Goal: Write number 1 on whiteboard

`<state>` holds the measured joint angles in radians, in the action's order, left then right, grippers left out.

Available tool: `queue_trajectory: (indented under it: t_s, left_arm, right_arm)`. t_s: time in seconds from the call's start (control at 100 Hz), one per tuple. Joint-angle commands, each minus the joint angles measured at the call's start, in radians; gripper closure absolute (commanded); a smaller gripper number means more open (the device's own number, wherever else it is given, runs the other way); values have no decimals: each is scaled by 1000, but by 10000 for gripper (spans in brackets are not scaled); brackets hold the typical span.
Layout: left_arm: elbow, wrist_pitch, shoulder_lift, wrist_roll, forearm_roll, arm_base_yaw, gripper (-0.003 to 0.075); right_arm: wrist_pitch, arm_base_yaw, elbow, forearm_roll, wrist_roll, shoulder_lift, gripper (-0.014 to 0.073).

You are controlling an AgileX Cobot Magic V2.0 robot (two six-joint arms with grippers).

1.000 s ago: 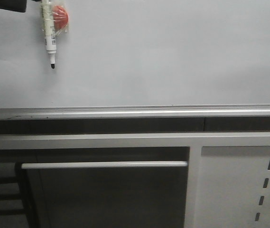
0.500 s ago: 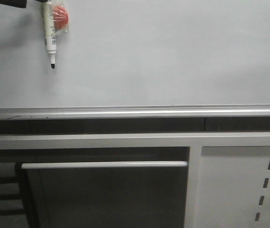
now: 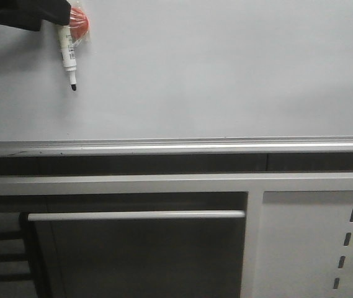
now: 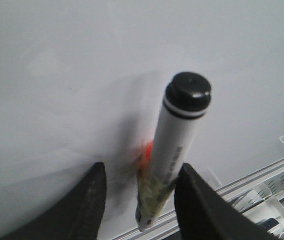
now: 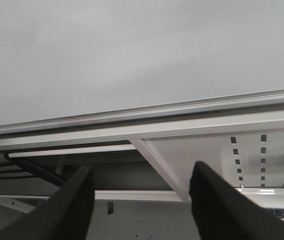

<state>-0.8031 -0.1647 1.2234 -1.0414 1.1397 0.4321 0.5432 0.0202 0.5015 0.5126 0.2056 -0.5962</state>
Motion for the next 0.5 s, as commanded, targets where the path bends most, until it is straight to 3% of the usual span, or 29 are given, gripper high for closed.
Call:
queue_trajectory:
  t_s: [0.0,0.49]
  left_arm:
    - [-34,58,-18,0,11,10,426]
    - [-38,43,18,0,16,10,426]
  right_arm:
    - [-71,-5,36,14,9,-12,209]
    - [-71,-5,36,14,9,-12,209]
